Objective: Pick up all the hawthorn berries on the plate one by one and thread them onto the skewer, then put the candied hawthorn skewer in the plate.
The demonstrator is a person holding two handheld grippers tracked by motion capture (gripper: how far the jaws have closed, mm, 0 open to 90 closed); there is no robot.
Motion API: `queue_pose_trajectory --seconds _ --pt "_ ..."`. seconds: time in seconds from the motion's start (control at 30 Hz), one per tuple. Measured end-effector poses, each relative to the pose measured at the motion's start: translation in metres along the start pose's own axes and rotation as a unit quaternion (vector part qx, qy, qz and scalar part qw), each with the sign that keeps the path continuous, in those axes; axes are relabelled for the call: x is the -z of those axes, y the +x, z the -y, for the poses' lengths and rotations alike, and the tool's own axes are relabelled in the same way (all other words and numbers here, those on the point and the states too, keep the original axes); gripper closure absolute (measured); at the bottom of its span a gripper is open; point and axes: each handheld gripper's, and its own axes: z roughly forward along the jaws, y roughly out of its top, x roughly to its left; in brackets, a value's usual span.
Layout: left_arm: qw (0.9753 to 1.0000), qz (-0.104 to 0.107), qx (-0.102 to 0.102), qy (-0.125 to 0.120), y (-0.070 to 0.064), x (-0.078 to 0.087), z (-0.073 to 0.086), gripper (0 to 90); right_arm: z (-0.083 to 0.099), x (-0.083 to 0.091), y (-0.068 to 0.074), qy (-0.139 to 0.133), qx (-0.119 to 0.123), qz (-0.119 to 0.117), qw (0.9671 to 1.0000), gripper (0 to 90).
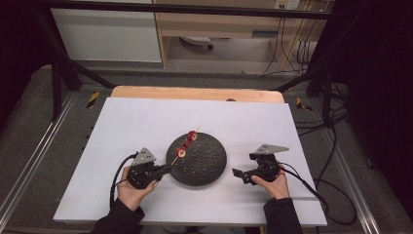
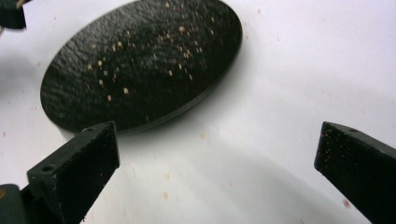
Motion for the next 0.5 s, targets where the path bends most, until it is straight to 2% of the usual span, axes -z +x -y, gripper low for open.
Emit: queue_pose_trajectory --seconds 0.23,0.37,0.5 --pt "0.9997 -0.006 0.002 0.024 0.004 -0.007 -0.013 88.4 0.017 0.014 -0.010 0.001 0.003 0.006 1.0000 0.6" --pt "0.9993 -0.010 0.003 0.037 0.004 -0.014 -0.018 88.4 0.024 0.020 -0.013 0.006 0.005 0.018 0.9998 0.6" --pt "0.9986 -0.013 -0.001 0.051 0.003 -0.019 -0.023 88.4 0.029 0.024 -0.017 0.008 0.000 0.018 0.9998 0.6"
